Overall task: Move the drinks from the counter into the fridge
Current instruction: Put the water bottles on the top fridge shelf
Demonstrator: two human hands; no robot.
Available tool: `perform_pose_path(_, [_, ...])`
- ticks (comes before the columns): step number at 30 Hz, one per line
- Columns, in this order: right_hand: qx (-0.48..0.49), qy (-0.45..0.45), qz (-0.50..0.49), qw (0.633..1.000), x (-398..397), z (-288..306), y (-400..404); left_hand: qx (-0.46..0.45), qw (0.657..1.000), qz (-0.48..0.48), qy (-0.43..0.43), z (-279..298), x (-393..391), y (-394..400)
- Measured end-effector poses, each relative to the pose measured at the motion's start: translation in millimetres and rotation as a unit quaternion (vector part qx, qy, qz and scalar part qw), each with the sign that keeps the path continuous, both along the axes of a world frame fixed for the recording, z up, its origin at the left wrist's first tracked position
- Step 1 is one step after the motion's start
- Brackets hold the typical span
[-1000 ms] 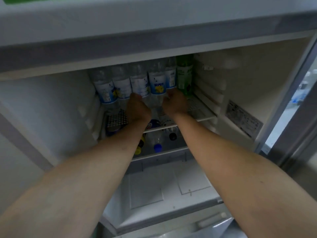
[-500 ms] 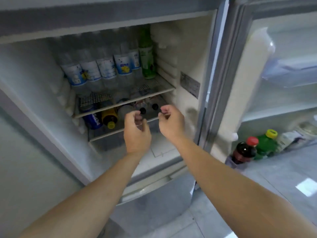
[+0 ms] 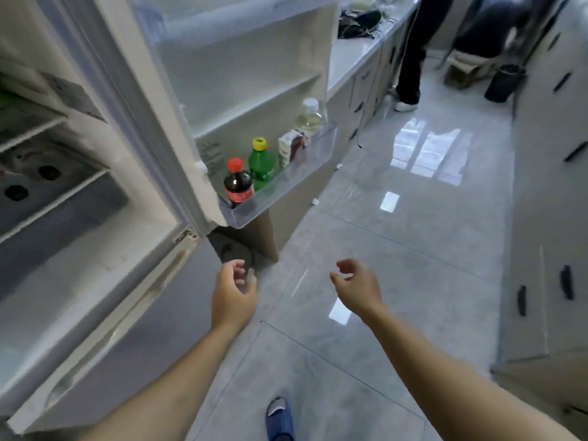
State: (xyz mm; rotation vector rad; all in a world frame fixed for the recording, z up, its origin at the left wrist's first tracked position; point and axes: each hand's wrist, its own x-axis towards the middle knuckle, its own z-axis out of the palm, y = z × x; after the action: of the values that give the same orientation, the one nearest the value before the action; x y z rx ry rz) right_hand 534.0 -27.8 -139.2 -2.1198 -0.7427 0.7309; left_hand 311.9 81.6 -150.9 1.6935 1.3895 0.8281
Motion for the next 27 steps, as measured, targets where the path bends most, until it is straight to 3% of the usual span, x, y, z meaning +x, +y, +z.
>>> perform_pose_path(6, [-0.067, 0.115, -0.208, 0.969, 52, -51, -109, -0.266, 0.955, -0.102, 0.08, -78, 1, -27])
perform_pose_path(13, [-0.107, 0.221, -0.378, 0.893, 39, -87, -196, -0.425, 0.882, -0.108, 0.173, -120, -26, -29])
perform_pose_path(21, [-0.168, 0.278, -0.445, 0.835, 2, -106, -238, -0.452, 0.843, -0.152, 0.25, -136, -14, -7])
perform_pose_path(27, [-0.204, 0.307, -0.477, 0.798, 8, -126, -267, -0.452, 0.838, -0.161, 0.258, -137, 61, 8])
